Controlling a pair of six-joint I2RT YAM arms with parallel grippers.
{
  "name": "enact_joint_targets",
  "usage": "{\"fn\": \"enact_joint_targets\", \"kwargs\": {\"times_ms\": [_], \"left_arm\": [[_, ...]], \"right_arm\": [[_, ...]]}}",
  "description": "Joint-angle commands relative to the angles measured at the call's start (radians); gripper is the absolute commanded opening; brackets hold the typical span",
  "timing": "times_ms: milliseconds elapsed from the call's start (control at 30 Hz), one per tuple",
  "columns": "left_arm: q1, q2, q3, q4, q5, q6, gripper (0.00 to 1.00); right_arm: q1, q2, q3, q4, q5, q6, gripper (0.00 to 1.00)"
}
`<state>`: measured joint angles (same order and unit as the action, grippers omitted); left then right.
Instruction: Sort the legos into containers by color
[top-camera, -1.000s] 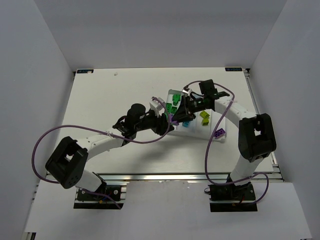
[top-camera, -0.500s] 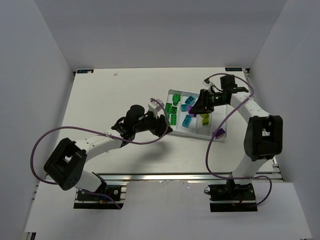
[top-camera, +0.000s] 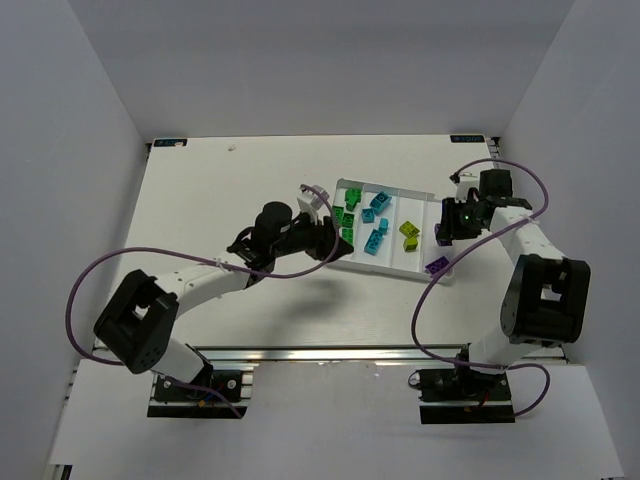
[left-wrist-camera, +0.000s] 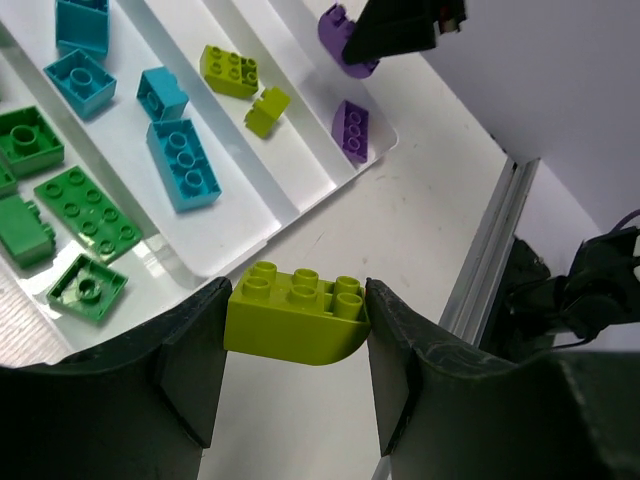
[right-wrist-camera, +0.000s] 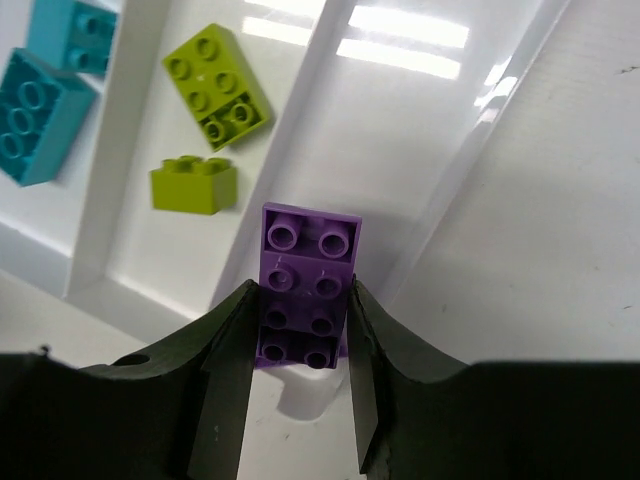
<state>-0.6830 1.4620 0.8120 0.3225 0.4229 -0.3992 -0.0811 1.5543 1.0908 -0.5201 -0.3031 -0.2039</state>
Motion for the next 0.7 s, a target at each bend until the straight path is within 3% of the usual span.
{"fn": "enact_joint_targets", "kwargs": {"times_ms": [0,33,67,133,167,233,333,400,433,667], "left_arm": [[-0.001,0.038,0.071,0.032,0.039,-0.059,0.17],[0.0,0.069,0.097,0.032,0.043,-0.081,0.17],[-0.004,0.087,0.113,0.029,0.054,-0.092,0.17],[-0.009,0.138,0.16,0.026,0.062,-0.124,0.17],[-0.018,0.156,0.177,0.021,0.074,-0.133,0.17],[-0.032,0.194,0.217,0.007,0.074,-0.148,0.18],[-0.064,0.27,0.3,-0.026,0.077,-0.135,0.18],[-0.087,0.328,0.364,-0.057,0.08,-0.094,0.19],[-0.095,0.346,0.389,-0.075,0.08,-0.075,0.2],[-0.131,0.549,0.657,-0.282,0.103,0.036,0.21]], "right_arm": [[0.0,0.058,0.037,0.074,0.077,-0.032,0.01],[0.0,0.075,0.062,0.074,0.082,-0.032,0.04],[-0.003,0.091,0.076,0.072,0.088,-0.028,0.15],[-0.008,0.136,0.107,0.039,0.07,-0.032,0.25],[-0.011,0.148,0.128,0.031,0.062,-0.038,0.37],[-0.014,0.161,0.138,0.017,0.042,-0.049,0.46],[-0.019,0.152,0.138,0.009,0.013,-0.057,0.68],[-0.026,0.139,0.139,-0.001,-0.011,-0.058,0.76],[-0.031,0.136,0.141,-0.006,-0.024,-0.06,0.89],[-0.114,0.084,0.192,-0.162,-0.315,-0.23,0.89]]}}
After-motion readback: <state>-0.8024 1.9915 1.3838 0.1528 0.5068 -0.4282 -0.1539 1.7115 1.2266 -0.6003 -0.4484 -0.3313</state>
